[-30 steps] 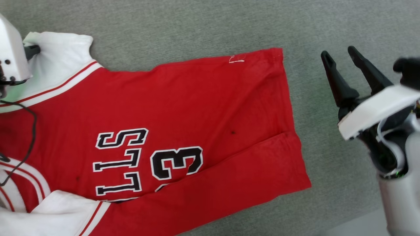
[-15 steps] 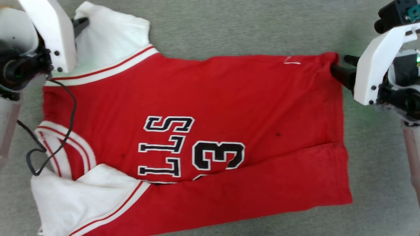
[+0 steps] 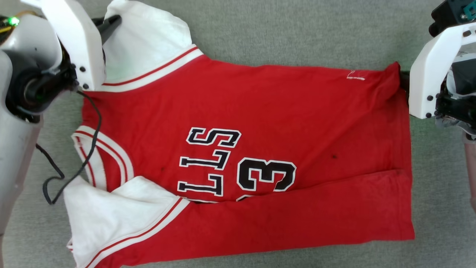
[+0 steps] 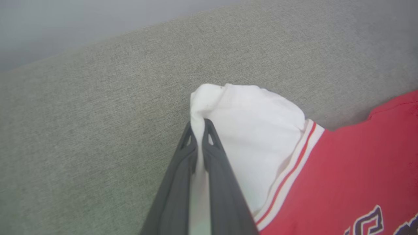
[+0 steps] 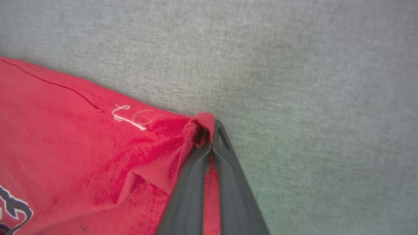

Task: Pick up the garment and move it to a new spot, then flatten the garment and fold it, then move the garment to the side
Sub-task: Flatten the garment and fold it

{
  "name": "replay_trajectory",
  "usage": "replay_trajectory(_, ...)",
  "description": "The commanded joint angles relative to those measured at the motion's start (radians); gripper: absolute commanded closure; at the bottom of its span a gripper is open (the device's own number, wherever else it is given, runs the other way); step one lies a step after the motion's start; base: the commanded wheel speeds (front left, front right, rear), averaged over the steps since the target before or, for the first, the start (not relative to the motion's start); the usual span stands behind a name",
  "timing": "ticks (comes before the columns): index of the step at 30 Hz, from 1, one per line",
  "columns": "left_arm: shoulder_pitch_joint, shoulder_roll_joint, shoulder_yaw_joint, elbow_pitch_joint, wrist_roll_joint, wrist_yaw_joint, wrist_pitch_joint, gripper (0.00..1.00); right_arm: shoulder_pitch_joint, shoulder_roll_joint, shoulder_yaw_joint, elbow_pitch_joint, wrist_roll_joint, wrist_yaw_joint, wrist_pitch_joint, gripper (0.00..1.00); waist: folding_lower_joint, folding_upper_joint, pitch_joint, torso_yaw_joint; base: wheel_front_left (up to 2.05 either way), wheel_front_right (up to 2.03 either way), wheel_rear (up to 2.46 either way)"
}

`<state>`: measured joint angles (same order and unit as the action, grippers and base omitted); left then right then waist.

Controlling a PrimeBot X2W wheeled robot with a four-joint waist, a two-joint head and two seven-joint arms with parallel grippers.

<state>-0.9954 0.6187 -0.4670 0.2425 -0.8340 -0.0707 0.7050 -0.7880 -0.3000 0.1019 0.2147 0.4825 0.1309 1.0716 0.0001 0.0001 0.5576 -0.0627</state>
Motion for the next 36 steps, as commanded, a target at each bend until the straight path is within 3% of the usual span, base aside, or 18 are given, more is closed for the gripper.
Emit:
replay_trajectory(1, 0.02, 0.001, 0.009, -0.002, -0.006, -0.003, -0.013, 1.0, 0.012, -0.004, -0.002, -0.017, -0.003, 0.0, -0.014, 1.0, -0.0001, -0.0001, -0.023, 0.003, 0.0, 0.0, 0.0)
replay_trajectory(13, 0.328, 0.026, 0.086, -0.091, -0.085, 0.03, -0.186, 1.0, 0.195, -0.013, -0.12, -0.146, 0.029, 0.0, -0.1, 1.0, -0.0001, -0.0001, -0.23, 0.028, 0.0, 0.0, 0.0)
replay_trajectory(21, 0.617, 0.013, 0.113, -0.174, -0.138, 0.091, -0.276, 1.0, 0.388, 0.022, -0.17, -0.113, 0.03, 0.0, -0.172, 1.0, -0.0001, -0.0001, -0.302, 0.05, 0.0, 0.0, 0.0)
replay_trajectory(27, 0.793, -0.019, 0.109, -0.197, -0.227, 0.111, -0.268, 1.0, 0.497, 0.051, -0.19, -0.046, 0.038, 0.0, -0.254, 1.0, -0.0001, -0.0001, -0.327, 0.059, 0.0, 0.0, 0.0)
replay_trajectory(29, 0.836, -0.029, 0.104, -0.197, -0.248, 0.116, -0.262, 1.0, 0.532, 0.063, -0.199, -0.022, 0.048, 0.0, -0.278, 0.89, -0.0001, -0.0001, -0.335, 0.058, 0.0, 0.0, 0.0)
replay_trajectory(30, 0.855, -0.034, 0.101, -0.196, -0.257, 0.116, -0.262, 0.75, 0.545, 0.067, -0.2, -0.013, 0.052, 0.0, -0.293, 0.61, -0.0001, -0.0001, -0.339, 0.056, 0.0, 0.0, 0.0)
replay_trajectory(31, 0.875, -0.044, 0.098, -0.197, -0.267, 0.117, -0.263, 0.4, 0.555, 0.072, -0.201, -0.005, 0.06, 0.0, -0.308, 0.0, -0.0001, -0.0001, -0.344, 0.055, 0.0, 0.0, 0.0)
replay_trajectory(32, 0.889, -0.051, 0.096, -0.195, -0.272, 0.116, -0.269, 0.0, 0.567, 0.076, -0.2, 0.002, 0.067, 0.0, -0.321, 0.0, -0.0001, -0.0001, -0.349, 0.053, 0.0, 0.0, 0.0)
replay_trajectory(36, 0.937, -0.066, 0.095, -0.181, -0.259, 0.122, -0.314, 0.0, 0.62, 0.084, -0.181, -0.01, 0.07, 0.0, -0.356, 0.0, -0.0001, -0.0001, -0.379, 0.041, 0.0, 0.0, 0.0)
